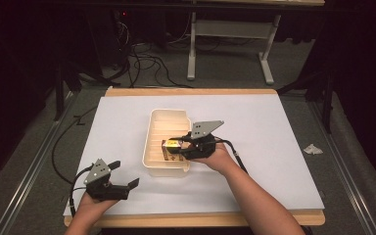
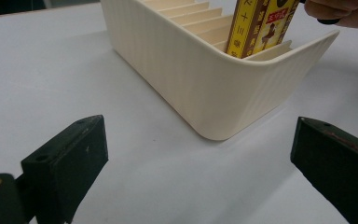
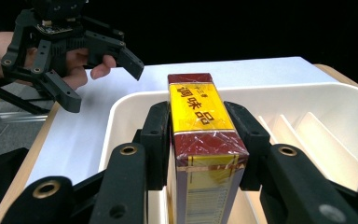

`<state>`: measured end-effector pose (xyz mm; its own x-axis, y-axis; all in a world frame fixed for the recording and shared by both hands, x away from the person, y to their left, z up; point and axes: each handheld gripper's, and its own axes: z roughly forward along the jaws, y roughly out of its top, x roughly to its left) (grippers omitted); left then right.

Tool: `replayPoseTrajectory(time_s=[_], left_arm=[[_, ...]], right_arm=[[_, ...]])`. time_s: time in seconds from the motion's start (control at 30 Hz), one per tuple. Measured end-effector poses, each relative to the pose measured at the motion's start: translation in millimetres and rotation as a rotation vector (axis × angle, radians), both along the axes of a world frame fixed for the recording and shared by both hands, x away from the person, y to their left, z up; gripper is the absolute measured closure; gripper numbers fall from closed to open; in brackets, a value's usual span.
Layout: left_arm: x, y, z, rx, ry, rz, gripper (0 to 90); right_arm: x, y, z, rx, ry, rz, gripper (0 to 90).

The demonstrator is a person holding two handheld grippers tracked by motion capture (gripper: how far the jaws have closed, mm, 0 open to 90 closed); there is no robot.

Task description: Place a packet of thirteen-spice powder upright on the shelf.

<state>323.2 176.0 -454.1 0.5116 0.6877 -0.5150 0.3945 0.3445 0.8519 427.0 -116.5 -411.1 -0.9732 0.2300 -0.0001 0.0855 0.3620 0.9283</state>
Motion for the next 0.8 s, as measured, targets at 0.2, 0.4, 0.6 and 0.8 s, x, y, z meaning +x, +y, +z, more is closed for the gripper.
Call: replayPoseTrajectory(time_s=[0.2, 0.4, 0.6, 0.8], left_arm=[[-0.1, -0.3, -0.2, -0.001, 0.003, 0.000, 4.6], [0.1, -1.2, -0.7, -0.002, 0.003, 0.001, 4.7], [0.0, -1.3, -1.0, 0.002, 0.003, 0.001, 4.8], [-0.6, -0.9, -1.5, 0.006, 0.005, -0.001, 4.9]], right_arm=[[0.3, -2.0, -2.3, 0.004, 0.007, -0.001, 62.0], [-0.3, -4.8, -1.3, 0.000, 0.010, -0.007, 60.3], [-1.4, -6.9, -0.8, 0.001, 0.009, -0.007, 58.4], [-4.4, -11.2, -1.1, 0.002, 0.005, -0.011, 63.5]])
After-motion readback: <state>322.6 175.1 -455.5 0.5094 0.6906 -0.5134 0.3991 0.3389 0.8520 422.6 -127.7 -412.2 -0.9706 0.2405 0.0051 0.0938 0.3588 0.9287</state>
